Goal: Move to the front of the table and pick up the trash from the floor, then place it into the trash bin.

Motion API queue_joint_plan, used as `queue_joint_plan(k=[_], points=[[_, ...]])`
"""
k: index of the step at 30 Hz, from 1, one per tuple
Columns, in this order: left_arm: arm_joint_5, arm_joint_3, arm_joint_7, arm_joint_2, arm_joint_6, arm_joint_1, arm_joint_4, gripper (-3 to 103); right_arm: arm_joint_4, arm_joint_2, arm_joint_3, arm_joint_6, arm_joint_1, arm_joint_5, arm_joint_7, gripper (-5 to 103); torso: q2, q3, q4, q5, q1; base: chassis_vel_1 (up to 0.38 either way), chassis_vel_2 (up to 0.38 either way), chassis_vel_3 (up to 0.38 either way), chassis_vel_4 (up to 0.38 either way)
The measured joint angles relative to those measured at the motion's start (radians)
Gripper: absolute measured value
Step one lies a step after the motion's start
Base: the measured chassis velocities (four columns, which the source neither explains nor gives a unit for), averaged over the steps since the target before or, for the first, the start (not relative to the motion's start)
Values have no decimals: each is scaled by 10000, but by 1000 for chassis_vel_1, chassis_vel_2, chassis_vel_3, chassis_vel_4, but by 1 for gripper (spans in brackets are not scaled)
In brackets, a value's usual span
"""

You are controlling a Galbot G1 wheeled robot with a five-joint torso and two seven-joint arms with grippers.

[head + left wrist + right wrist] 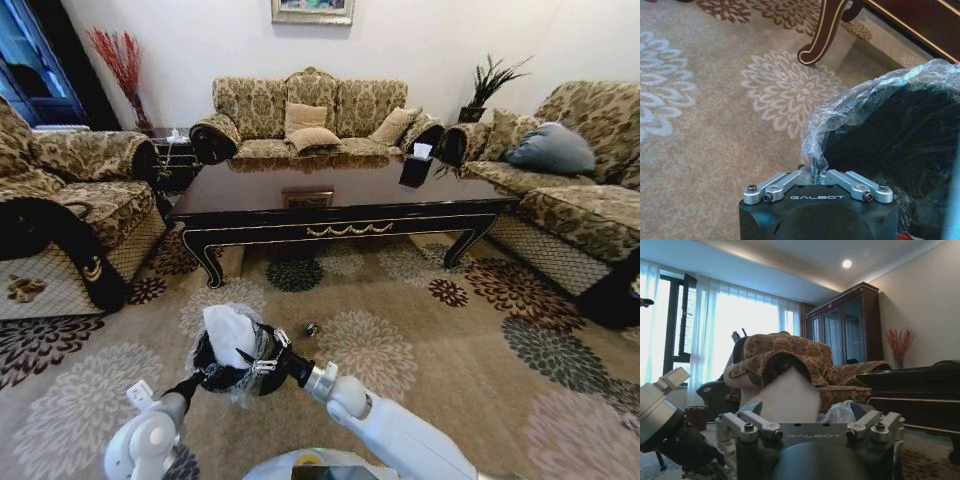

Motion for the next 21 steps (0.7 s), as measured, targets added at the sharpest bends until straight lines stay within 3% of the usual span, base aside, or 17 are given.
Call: queue_joint_plan(k=[8, 13, 14, 15, 19, 20, 21], points=[[-2, -56, 27, -7, 0, 1, -88, 2, 142, -233, 450, -43, -288, -44, 246, 100, 0, 0, -1, -1, 0, 0, 0, 0, 0], [-252, -766, 48, 436, 3, -249, -81, 2, -103, 8, 1015, -707, -250, 494, 1148, 100, 0, 1, -1, -2, -1, 0, 0, 0, 0], [-513, -1193, 29, 699, 1, -374, -72, 2, -296, 98, 1241, -1179, -98, 534, 1743, 100, 1, 1, 1, 0, 0, 0, 0, 0, 0], [-513, -1193, 29, 699, 1, -374, -72, 2, -296, 98, 1241, -1179, -98, 534, 1743, 100, 1, 1, 1, 0, 0, 0, 0, 0, 0], [-952, -2518, 15, 1281, -2, -426, -29, 2, -1151, 462, 1241, -3458, 402, 672, 4616, 100, 1, 1, 1, -3, 0, 0, 0, 0, 0], [-952, -2518, 15, 1281, -2, -426, -29, 2, -1151, 462, 1241, -3458, 402, 672, 4616, 100, 1, 1, 1, -3, 0, 0, 0, 0, 0], [-995, -2737, 15, 1373, -2, -394, 34, 2, -1444, 650, 1127, -3906, 525, 959, 5194, 100, 0, 1, 1, -3, 0, 0, 0, 0, 0]])
